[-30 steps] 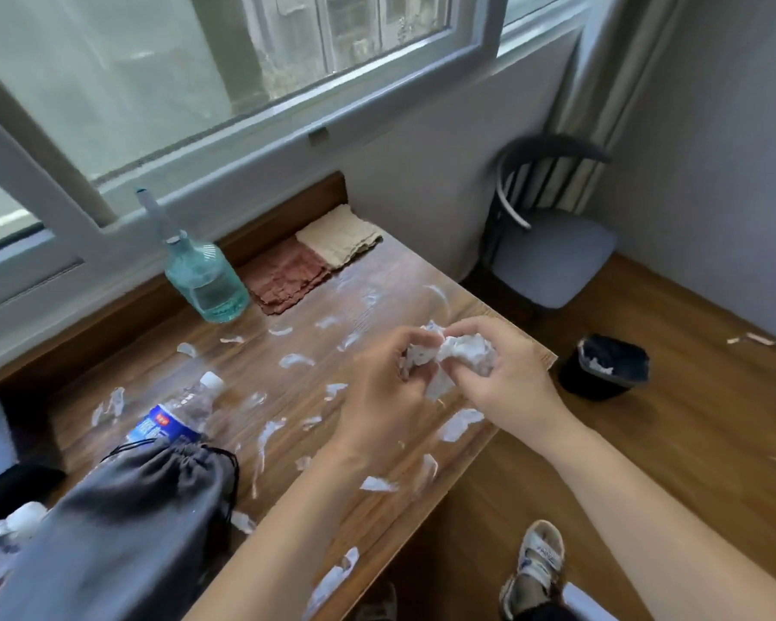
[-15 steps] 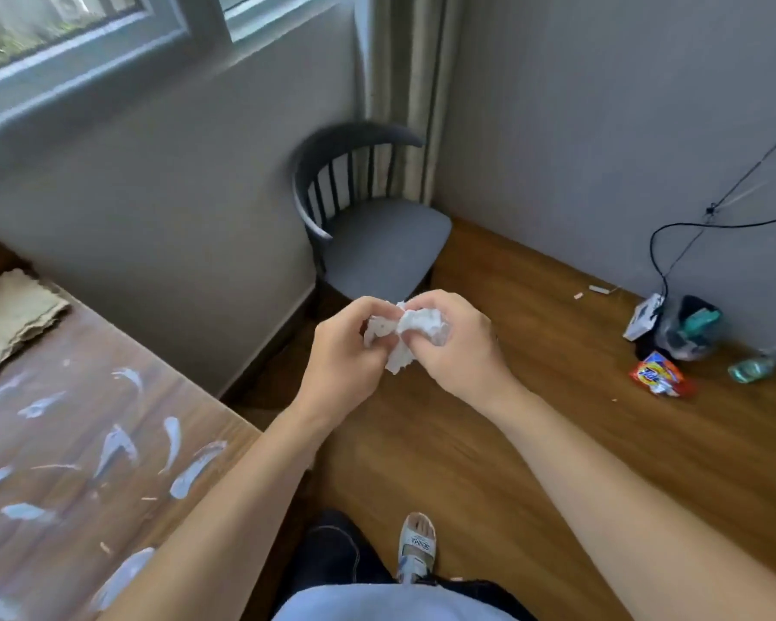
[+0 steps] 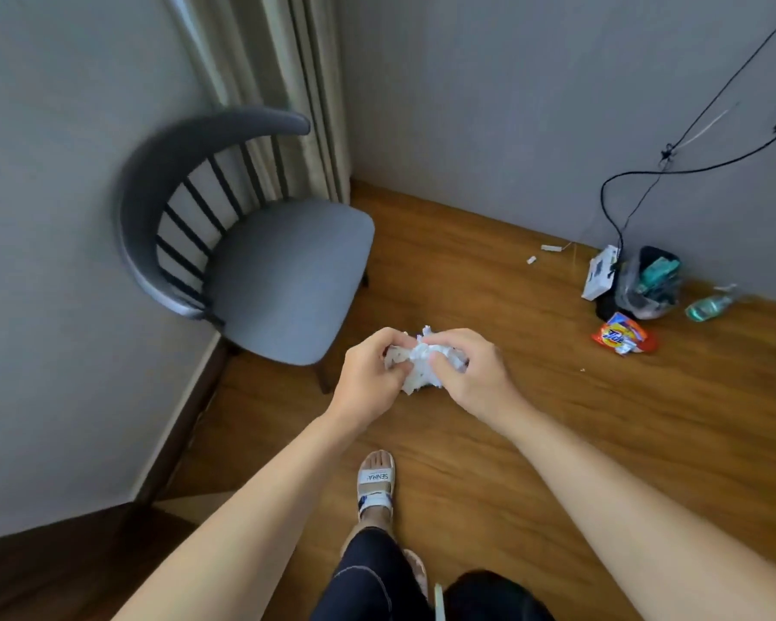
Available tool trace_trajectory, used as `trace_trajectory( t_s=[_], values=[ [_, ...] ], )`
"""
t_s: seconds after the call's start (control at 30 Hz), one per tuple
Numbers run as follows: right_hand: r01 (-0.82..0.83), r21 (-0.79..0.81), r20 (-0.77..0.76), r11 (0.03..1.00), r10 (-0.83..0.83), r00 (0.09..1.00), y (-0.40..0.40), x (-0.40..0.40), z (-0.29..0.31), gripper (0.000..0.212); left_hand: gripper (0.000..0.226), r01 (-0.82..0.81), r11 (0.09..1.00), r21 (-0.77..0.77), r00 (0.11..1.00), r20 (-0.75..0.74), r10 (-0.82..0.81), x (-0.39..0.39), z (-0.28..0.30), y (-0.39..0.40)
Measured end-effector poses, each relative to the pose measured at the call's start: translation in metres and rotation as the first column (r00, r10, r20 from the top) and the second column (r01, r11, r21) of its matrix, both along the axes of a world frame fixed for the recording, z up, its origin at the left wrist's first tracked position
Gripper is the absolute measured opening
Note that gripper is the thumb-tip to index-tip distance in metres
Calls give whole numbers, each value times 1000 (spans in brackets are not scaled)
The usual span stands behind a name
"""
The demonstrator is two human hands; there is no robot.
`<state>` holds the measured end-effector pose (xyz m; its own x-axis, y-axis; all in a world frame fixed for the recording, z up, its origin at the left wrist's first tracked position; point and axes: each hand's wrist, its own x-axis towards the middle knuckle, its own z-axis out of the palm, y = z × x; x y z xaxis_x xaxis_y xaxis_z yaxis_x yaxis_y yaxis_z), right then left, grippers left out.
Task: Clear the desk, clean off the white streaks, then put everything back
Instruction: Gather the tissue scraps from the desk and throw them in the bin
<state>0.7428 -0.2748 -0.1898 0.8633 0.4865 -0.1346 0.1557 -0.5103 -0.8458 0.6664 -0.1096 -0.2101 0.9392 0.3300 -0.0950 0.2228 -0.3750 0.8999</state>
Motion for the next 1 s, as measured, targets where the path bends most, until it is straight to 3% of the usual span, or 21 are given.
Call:
trace_trajectory(
  t_s=[0.17, 0.7, 0.8, 0.9, 1.0],
  values=[
    [36, -109, -37, 993, -40, 999, 11, 51, -88, 25, 30, -11, 1000, 13, 998, -66, 11, 56, -85, -2],
    [-104, -246, -261, 964, 38, 965, 4, 156, -408, 29, 30, -177, 984, -22, 938, -308, 162, 151, -420, -39],
    [-137, -297, -327, 945, 34, 944, 3, 164, -448, 29, 34, -131, 988, -83, 913, -398, 88, 158, -464, -43],
    [-195, -376, -420, 906, 21, 907, 2, 170, -471, 38, 51, 60, 993, -102, 835, -539, -106, 160, -488, -40],
    [-207, -429, -452, 879, -10, 892, 0, 173, -476, 44, 53, 94, 991, -93, 764, -632, -131, 157, -490, -33]
  ],
)
